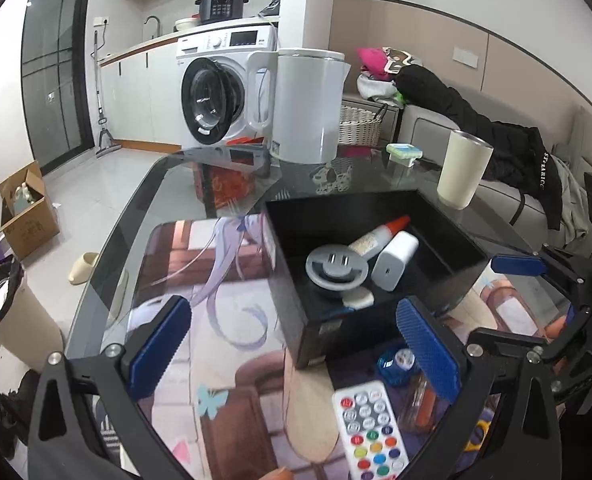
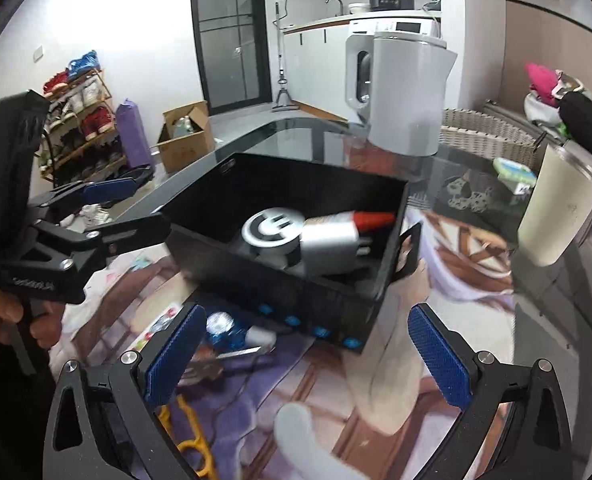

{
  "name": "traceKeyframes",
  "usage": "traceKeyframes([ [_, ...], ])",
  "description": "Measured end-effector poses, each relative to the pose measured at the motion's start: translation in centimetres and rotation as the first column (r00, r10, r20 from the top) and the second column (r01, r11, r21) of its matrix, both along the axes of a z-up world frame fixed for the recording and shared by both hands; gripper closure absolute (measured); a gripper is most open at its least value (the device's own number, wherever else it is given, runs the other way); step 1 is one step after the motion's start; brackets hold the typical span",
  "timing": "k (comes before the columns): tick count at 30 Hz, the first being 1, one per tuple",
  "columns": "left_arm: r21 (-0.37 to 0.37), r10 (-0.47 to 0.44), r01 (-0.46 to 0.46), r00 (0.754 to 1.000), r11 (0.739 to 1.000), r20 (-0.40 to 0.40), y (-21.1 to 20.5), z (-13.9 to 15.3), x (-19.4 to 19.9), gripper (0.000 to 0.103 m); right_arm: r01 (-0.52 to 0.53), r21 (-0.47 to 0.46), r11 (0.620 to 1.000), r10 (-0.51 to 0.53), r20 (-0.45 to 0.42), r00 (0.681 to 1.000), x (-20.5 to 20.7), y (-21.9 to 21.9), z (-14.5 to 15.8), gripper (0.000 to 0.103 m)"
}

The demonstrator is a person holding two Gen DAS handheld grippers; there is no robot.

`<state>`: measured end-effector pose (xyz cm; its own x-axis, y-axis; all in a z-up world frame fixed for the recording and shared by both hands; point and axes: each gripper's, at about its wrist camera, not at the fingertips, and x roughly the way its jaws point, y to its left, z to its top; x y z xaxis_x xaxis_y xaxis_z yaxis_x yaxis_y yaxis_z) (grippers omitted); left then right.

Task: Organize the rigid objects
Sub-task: 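Withdraw both tools from the box, right tool moving toward the remote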

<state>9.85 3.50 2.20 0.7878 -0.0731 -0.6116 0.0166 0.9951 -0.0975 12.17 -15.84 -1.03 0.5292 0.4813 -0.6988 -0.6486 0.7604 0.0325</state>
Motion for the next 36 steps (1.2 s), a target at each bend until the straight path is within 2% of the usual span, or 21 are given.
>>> traceKeyframes([
  [14, 0.016, 0.025, -0.024, 0.999, 1.0, -0.033, -0.1, -1.4, -1.7, 0.0, -0.177, -0.072, 0.982, 0.166, -0.141, 0.976, -2.5, 3.0, -3.8, 0.0],
  [23, 0.038, 0.026, -0.024, 0.999, 0.999, -0.047, -0.4, -1.8, -1.5, 0.0, -0.189, -0.109, 0.976, 0.169, -0.173, 0.97, -2.2, 4.4, -4.9, 0.001],
  [27, 0.055, 0.034, -0.03, 0.998, 0.998, -0.059, -0.3, -2.2, -1.3, 0.0, -0.179, -0.117, 0.977, 0.159, -0.164, 0.974, -1.8, 5.4, -5.1, 0.001],
  [32, 0.043, 0.046, -0.043, 0.997, 0.998, -0.066, 0.2, -2.3, -1.3, 0.0, -0.157, -0.137, 0.978, 0.137, -0.145, 0.98, -1.7, 6.1, -5.4, 0.001],
  [36, 0.044, 0.043, -0.04, 0.997, 0.998, -0.069, 0.1, -2.3, -1.3, 0.0, -0.15, -0.151, 0.977, 0.131, -0.129, 0.983, -2.0, 5.7, -5.7, 0.006],
])
